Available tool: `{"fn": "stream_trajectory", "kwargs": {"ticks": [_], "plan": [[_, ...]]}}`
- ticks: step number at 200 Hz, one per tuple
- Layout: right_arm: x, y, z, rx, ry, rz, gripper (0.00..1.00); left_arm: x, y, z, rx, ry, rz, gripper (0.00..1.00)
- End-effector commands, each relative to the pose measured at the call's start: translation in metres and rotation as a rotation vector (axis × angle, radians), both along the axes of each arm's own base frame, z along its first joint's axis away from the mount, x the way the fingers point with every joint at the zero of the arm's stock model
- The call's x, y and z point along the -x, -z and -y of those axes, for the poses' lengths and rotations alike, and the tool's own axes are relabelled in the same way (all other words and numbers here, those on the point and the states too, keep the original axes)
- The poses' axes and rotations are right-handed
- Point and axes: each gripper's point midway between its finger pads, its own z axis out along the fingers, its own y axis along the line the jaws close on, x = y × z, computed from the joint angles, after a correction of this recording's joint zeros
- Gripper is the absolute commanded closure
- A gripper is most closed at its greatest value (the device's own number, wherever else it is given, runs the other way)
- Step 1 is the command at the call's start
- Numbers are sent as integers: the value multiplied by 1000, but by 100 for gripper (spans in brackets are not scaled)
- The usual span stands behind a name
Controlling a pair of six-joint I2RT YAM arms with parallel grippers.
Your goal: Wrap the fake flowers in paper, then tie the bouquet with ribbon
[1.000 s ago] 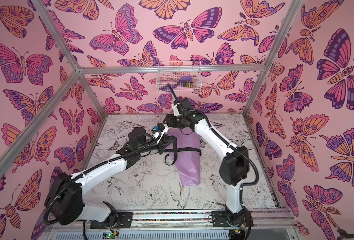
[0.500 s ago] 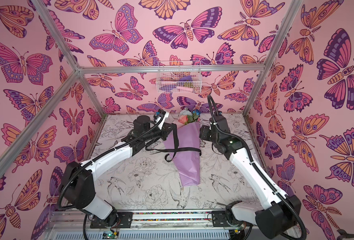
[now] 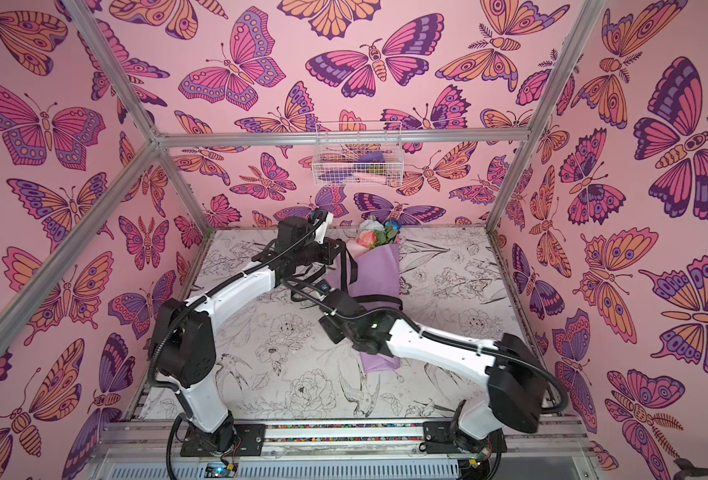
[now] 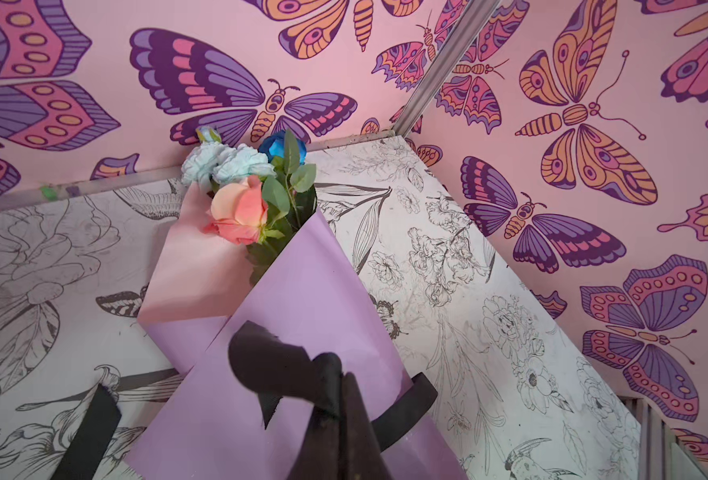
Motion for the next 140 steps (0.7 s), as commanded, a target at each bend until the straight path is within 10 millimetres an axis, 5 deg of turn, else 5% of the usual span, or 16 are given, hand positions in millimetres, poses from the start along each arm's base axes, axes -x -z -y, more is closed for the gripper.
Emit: {"fn": "stream_trajectory", "kwargs": {"ticks": [1, 50, 140], "plan": [[-17, 0, -34, 93, -72, 122, 37, -2, 4, 0, 46, 15, -79, 100], [-63, 40, -74, 245, -91, 177, 28, -3, 7, 1, 59, 28, -99, 100], [-129, 95, -104, 266, -131, 75, 23, -1, 13, 5, 75, 48, -127, 100]]}}
